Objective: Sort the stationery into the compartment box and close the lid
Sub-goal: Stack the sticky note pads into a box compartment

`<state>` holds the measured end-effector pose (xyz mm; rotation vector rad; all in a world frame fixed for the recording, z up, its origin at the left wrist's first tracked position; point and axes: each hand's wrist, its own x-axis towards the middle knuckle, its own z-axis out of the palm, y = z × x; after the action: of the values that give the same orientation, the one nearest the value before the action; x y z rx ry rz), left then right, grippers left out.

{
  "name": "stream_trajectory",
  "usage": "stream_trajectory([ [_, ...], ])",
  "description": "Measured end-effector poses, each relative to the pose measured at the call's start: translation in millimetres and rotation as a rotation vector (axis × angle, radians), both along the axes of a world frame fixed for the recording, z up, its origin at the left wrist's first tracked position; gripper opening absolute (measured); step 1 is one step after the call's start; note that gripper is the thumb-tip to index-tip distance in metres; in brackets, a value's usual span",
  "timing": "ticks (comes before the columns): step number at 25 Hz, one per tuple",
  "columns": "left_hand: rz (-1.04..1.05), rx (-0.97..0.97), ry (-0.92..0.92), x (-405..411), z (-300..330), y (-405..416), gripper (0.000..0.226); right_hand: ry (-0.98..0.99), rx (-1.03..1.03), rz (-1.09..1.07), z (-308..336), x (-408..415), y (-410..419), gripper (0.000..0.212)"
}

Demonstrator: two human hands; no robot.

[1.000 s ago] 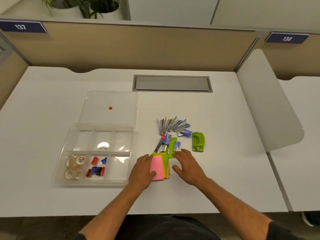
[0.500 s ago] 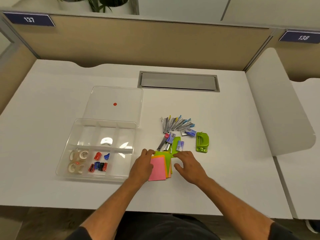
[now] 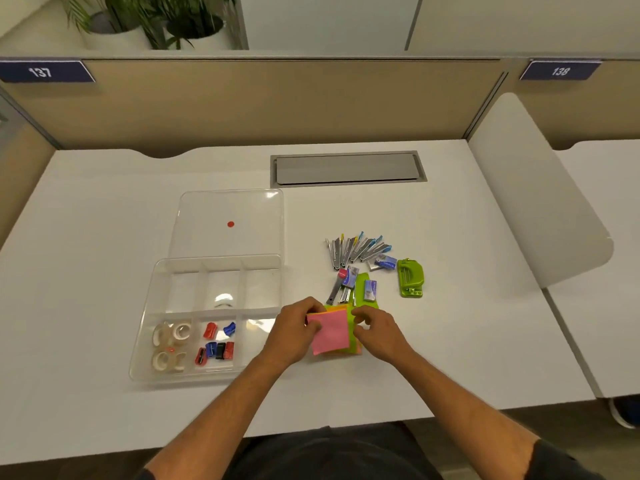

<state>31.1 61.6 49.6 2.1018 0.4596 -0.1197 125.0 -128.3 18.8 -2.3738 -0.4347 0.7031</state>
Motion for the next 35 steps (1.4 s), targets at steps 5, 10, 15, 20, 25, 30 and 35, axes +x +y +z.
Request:
stream_trajectory([
  [5, -0.017, -0.063, -0.061, -9, 3, 19, 0.027, 0.16, 0.068, -0.117, -1, -23, 12, 0.024],
  [10, -0.082, -0.113, -0.077, -15, 11, 29, 0.027, 0.446, 0.302, -0.327, 9, -38, 22, 0.038],
  [15, -0.116, -0.151, -0.115, -13, 17, 39, 0.029, 0.54, 0.437, -0.318, 14, -46, 31, 0.018],
  [20, -0.125, -0.17, -0.115, -20, 15, 44, 0.026, 0.498, 0.478, -0.3, 18, -52, 39, 0.028],
  [25, -0.092, -0.178, -0.107, -26, 18, 53, 0.024, 0.655, 0.524, -0.244, 27, -56, 50, 0.073],
  [30, -0.088, -0.177, -0.088, -32, 18, 59, 0.024, 0.646, 0.52, -0.214, 27, -61, 61, 0.057],
  [35, -0.054, -0.176, -0.105, -37, 16, 66, 0.023, 0.386, 0.407, -0.365, 26, -59, 68, 0.015],
])
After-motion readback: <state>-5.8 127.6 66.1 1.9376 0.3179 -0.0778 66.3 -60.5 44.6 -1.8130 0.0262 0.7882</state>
